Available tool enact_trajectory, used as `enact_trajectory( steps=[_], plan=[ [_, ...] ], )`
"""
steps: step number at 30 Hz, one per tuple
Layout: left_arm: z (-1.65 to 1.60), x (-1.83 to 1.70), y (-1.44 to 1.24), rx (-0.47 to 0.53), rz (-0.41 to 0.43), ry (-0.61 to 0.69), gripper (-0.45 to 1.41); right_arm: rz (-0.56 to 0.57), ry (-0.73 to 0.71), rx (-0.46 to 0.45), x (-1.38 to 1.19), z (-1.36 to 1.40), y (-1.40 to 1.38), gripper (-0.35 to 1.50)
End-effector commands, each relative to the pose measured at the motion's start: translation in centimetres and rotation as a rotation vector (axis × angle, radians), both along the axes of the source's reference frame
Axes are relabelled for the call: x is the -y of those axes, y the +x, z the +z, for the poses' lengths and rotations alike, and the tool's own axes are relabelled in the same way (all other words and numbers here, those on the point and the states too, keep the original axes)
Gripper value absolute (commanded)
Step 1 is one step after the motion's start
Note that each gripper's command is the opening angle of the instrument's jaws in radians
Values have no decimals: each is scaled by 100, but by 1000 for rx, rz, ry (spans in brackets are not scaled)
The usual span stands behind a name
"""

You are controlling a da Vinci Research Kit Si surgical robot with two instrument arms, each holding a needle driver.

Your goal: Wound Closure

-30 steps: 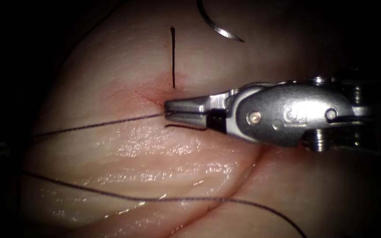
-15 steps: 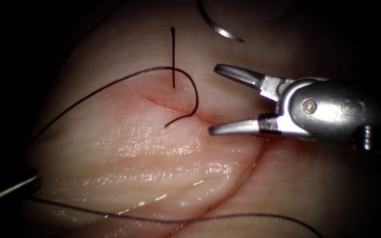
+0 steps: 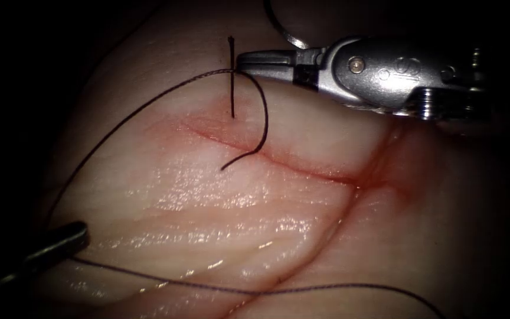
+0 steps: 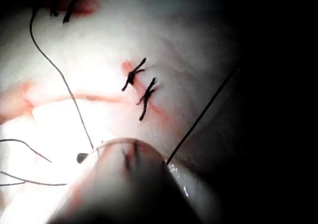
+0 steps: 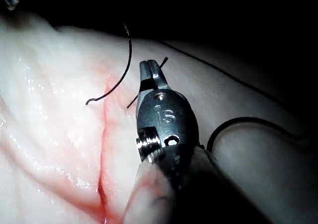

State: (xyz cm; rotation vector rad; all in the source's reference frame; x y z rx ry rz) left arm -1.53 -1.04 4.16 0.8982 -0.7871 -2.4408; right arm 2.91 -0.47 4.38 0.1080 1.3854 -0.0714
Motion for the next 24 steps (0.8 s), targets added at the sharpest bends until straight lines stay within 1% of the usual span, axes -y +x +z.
enact_trajectory(
  steps=[1,5,6,9,10,17,21,24],
  plan=[
    [8,-3,-5,7,11,8,-45,-17,25,-27,8,8,19,-35],
    [19,-16,-12,24,9,27,-45,-33,44,-95,17,1,24,-35],
    [25,-22,-18,35,10,33,-45,-31,53,-126,18,-4,24,-35],
    [34,-30,-28,36,21,43,-45,-26,52,-155,20,-10,26,-35],
    [40,-36,-37,40,27,48,-45,-29,51,-164,21,-12,27,-35],
    [60,-51,-60,43,52,66,-45,-28,67,-189,28,-14,31,-35],
    [64,-58,-72,50,55,71,-45,-29,63,-190,30,-13,35,-35],
    [65,-56,-83,55,74,86,-45,-11,62,-203,29,-14,41,-35]
  ],
)
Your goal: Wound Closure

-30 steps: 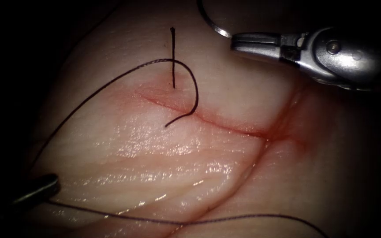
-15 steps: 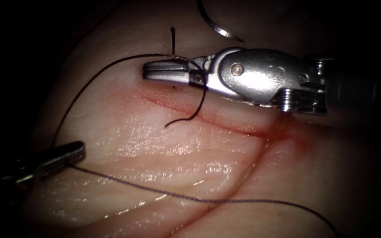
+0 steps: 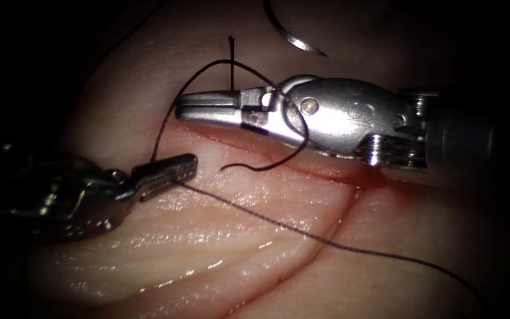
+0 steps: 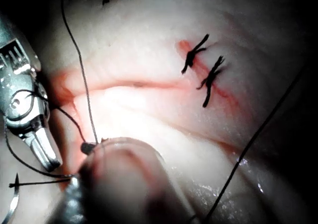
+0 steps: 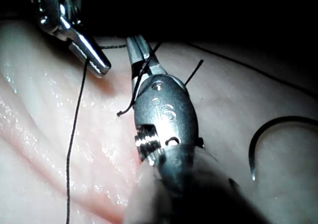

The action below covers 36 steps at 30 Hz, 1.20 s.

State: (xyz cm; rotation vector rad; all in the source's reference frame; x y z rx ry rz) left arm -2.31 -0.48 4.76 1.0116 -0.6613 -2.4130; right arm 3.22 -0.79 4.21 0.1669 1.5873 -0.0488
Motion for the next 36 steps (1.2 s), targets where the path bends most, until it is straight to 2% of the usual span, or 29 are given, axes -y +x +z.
enact_trajectory(
  steps=[1,6,7,9,10,17,21,25,29,36],
  plan=[
    [5,0,-9,-3,8,4,-45,3,-2,-4,-3,2,13,-35],
    [2,4,-17,1,22,10,-45,35,-5,10,-5,1,26,-35],
    [-1,7,-17,4,29,12,-45,57,-7,36,-7,2,27,2],
    [-6,11,-15,11,31,17,-45,71,21,59,-8,5,26,54],
    [-12,16,-13,11,38,14,-45,71,50,68,-10,8,24,88],
    [-34,22,-16,7,61,-1,-45,91,46,89,-10,14,22,91],
    [-50,14,-18,13,68,11,-45,87,43,92,-7,15,21,93],
    [-64,0,-16,92,97,24,-45,79,37,95,-3,18,19,93],
    [-73,-10,-15,132,124,33,-45,58,27,113,3,23,19,86],
    [-78,-24,-7,213,163,28,-45,37,11,130,12,31,16,86]
  ],
)
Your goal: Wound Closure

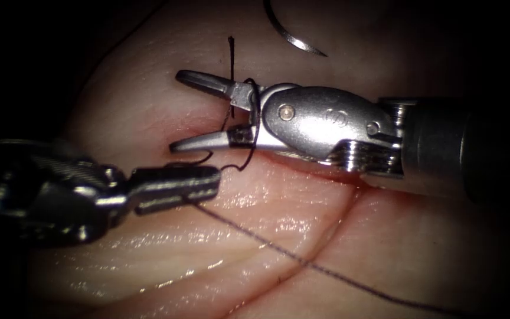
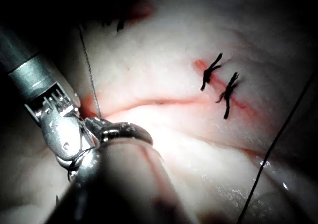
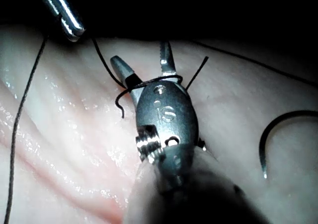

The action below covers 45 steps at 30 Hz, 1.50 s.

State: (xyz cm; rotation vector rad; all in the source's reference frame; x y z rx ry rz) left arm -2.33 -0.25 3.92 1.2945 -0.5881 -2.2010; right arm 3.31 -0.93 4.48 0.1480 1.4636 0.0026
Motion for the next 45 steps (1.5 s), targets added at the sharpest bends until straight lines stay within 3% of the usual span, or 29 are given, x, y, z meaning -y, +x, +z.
enact_trajectory(
  steps=[1,6,11,15,21,30,34,38,45],
  plan=[
    [4,-5,-3,17,-5,-6,-45,-7,-4,6,-1,5,6,86],
    [1,-23,14,150,-88,-54,-45,-31,-4,-1,2,4,2,86],
    [11,-38,25,228,-108,-72,-45,-46,-2,-18,4,3,3,84],
    [31,-55,30,264,-102,-73,-45,-77,-2,-31,8,0,6,84],
    [52,-75,31,336,-72,-119,-45,-125,-1,-47,13,-2,9,69],
    [80,-102,30,515,11,-123,-45,-187,60,-98,14,2,10,51],
    [93,-106,24,561,27,-94,-45,-194,65,-104,14,2,10,51],
    [110,-106,17,596,51,-83,-45,-224,74,-127,15,2,9,7],
    [137,-105,18,586,43,-56,-45,-240,108,-179,14,1,9,-27]
  ],
)
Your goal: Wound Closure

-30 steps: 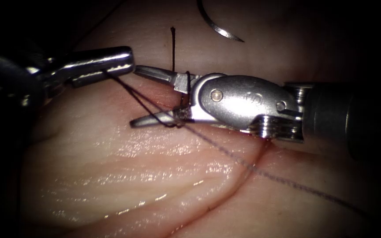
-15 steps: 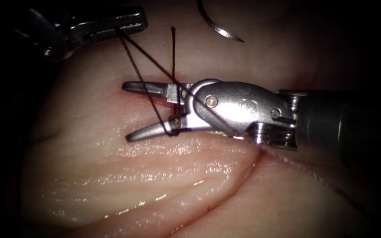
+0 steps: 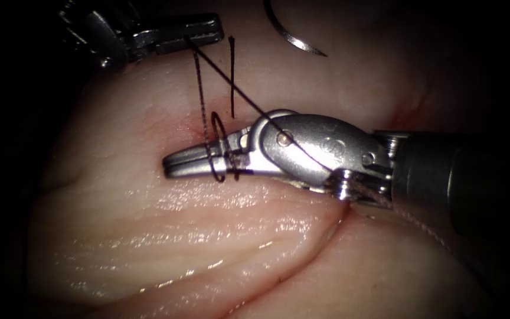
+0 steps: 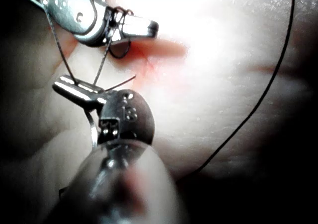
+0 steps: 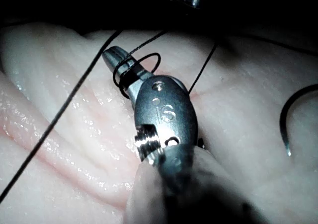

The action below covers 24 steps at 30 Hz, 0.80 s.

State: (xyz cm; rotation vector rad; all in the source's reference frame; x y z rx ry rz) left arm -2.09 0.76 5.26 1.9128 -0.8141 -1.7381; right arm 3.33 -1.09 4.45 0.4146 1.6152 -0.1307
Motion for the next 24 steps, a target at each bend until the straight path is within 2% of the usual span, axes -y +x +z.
enact_trajectory(
  steps=[1,7,13,15,16,19,24],
  plan=[
    [8,-4,-5,-5,-4,2,-45,-2,10,-11,-2,4,8,-28],
    [27,1,-4,-15,-7,15,-45,12,42,-51,-2,4,8,-28],
    [36,7,-1,-15,-3,19,-45,30,96,-119,0,4,8,-17],
    [37,8,1,-14,-1,17,-45,34,106,-140,0,5,8,-5],
    [36,10,4,-13,-3,17,-45,48,125,-155,-1,5,8,10],
    [35,13,9,-3,-6,23,-45,72,161,-178,-3,6,6,37],
    [34,19,16,8,-8,20,-45,110,212,-223,-6,8,5,46]
  ],
)
